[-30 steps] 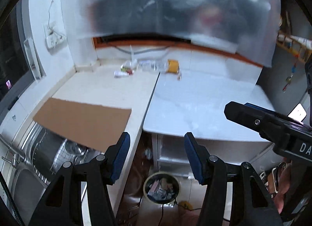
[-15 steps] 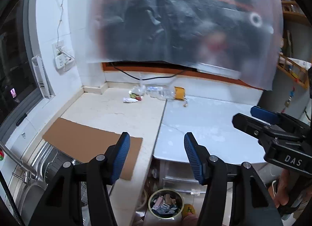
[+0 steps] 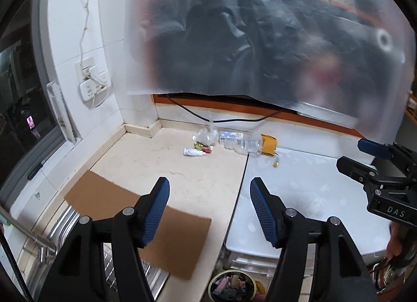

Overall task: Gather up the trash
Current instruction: 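Move both open tools toward the clear bottle and yellow packet, then grasp the clear plastic bottle with the left tool while the right tool grasps the yellow packet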

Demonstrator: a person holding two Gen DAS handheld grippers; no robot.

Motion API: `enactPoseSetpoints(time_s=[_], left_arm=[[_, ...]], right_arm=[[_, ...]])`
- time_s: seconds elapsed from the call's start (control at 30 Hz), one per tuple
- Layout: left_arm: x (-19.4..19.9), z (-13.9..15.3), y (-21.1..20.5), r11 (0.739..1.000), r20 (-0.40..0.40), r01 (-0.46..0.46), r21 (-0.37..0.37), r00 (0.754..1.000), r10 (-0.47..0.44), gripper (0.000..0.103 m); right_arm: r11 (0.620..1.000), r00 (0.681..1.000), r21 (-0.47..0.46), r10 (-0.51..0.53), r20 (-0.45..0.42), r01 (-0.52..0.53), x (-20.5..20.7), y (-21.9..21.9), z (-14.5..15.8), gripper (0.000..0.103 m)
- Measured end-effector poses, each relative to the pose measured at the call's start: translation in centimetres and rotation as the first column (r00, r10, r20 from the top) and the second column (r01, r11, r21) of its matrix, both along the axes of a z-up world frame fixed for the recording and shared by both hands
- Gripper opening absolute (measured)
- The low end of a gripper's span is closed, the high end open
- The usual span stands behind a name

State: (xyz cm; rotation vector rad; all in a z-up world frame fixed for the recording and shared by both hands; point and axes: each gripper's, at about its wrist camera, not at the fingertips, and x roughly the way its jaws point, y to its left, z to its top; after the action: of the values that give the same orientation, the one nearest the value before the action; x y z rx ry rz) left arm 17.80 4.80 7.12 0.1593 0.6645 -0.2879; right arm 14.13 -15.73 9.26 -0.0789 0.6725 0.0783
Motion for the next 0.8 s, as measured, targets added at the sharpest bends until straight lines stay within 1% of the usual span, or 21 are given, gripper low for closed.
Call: enactPoseSetpoints(time_s=[0.03, 0.17, 0.23, 0.3, 0.37, 0.43, 0.57, 0.63, 0.7, 0.8], left_arm=[[1.3, 0.0, -0.5, 1.0, -0.006, -0.003, 0.008, 1.0, 0.003, 0.064], [5.6, -0.5, -2.2, 0.999, -0.02, -0.026, 0.032, 0.999, 0.027, 0.064], [7.7, -1.2, -3.3, 0.999, -0.037, -0.035, 0.041, 0.999, 0.037, 0.064], [9.9, -2.3, -4.7, 0.998, -0.062, -0.04, 0.047, 0.997, 0.043, 0.064], [12.4, -3.6, -6.3, 0.998, -0.101, -0.037, 0.051, 0.994, 0.042, 0.064], [14.5, -5.1, -7.8, 0.998, -0.144, -0.04, 0.052, 0.988, 0.048, 0.064], [19.0, -8.5, -10.5, 0.999, -0.244, -0.05, -0.003, 0.968, 0.048, 0.064], [20.6, -9.9, -11.5, 0.998, -0.273, -0.059, -0.028, 0.961, 0.049, 0.064], [22.6, -11.5, -12.8, 0.995, -0.298, -0.081, -0.051, 0.952, 0.063, 0.064], [24.8, -13.5, -14.4, 0.99, -0.334, -0.107, -0.092, 0.94, 0.07, 0.064]], right_arm=[[1.0, 1.0, -0.014, -0.006, -0.009, 0.005, 1.1, -0.6, -0.1, 0.071], [0.998, 0.992, -0.056, -0.031, -0.119, 0.025, 6.5, -3.3, -1.8, 0.071], [0.997, 0.99, -0.079, -0.025, -0.141, 0.014, 8.5, -4.4, -2.8, 0.071], [0.997, 0.982, -0.07, 0.009, -0.189, -0.023, 10.9, -5.6, -4.3, 0.071], [0.997, 0.976, -0.071, 0.015, -0.218, -0.031, 13.3, -6.8, -6.0, 0.071], [0.998, 0.968, -0.05, 0.023, -0.249, -0.036, 15.7, -8.2, -7.9, 0.071], [0.999, 0.964, -0.017, 0.024, -0.266, -0.029, 19.7, -10.0, -11.0, 0.071], [1.0, 0.963, 0.004, 0.027, -0.269, -0.027, 21.3, -10.6, -12.2, 0.071], [0.999, 0.961, 0.028, 0.029, -0.276, -0.022, 23.2, -10.9, -14.2, 0.071], [0.999, 0.959, 0.033, 0.022, -0.281, -0.013, 25.4, -11.0, -16.6, 0.071]])
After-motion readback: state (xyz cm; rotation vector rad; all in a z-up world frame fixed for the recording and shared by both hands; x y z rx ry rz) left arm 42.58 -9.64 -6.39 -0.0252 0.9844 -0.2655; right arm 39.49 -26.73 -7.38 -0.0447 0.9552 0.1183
